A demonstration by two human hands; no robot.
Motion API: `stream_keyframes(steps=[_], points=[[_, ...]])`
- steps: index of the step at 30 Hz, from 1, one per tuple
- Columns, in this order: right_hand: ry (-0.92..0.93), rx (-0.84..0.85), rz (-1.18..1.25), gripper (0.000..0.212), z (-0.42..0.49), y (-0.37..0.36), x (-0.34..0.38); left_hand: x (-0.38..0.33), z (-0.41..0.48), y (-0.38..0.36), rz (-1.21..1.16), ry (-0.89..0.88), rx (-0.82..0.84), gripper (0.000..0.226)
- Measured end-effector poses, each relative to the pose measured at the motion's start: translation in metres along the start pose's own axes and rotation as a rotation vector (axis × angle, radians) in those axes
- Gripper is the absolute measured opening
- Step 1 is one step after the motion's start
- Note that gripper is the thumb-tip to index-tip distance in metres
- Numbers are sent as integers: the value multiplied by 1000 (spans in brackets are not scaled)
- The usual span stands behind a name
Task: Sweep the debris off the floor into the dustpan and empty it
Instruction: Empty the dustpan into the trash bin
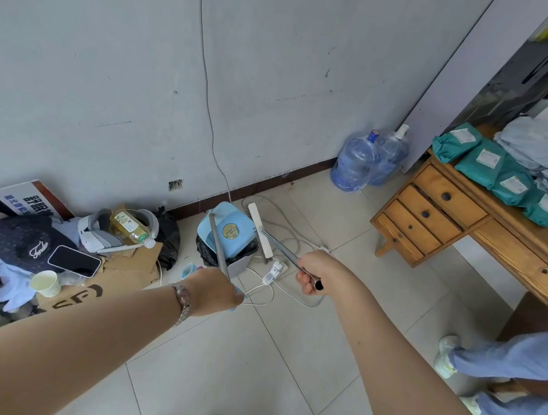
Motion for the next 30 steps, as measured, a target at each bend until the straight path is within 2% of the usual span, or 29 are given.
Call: stream_keyframes(steps=[5, 9, 15, 17, 18, 19, 20, 22, 23, 25, 30], points=[[20, 0, -25, 20, -1, 2, 6, 9, -5, 7, 21, 33, -30, 37], [23, 6, -20, 22, 0, 0, 8, 15, -4, 17, 26, 57, -63, 51], [-15, -2, -38, 22, 5, -7, -3, 19, -7, -8, -81, 124, 6, 39], [-32, 10, -40, 25, 4, -10, -6, 27, -6, -11, -153, 197, 33, 22], [-38, 16, -46, 27, 4, -12, -7, 32, -2, -13, -149, 221, 0, 21], [-43, 21, -53, 29, 3, -14, -8, 35, 0, -15, -166, 248, -3, 33], [-49, 25, -57, 31, 2, -15, -9, 35, 1, -12, -147, 215, -12, 38], [-68, 30, -44, 31, 1, -16, -11, 34, -1, -8, -85, 156, -20, 23], [-74, 27, -35, 30, 1, -16, -11, 35, -4, -9, -44, 143, 13, 30], [-76, 15, -19, 27, 0, -15, -7, 40, -8, -4, 17, 135, -36, 49], [-29, 14, 15, 25, -8, -17, 11, 69, -20, 23, 59, 206, -155, 45]])
Point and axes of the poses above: each hand's wrist, its own z-axis towards the middle knuckle, its own y-axis out of the back of the hand, x = y × z, the point moved 8 cm from there along z, towards the middle knuckle, and after that the axes turned 1 degree about -x, right-handed, at the moved point
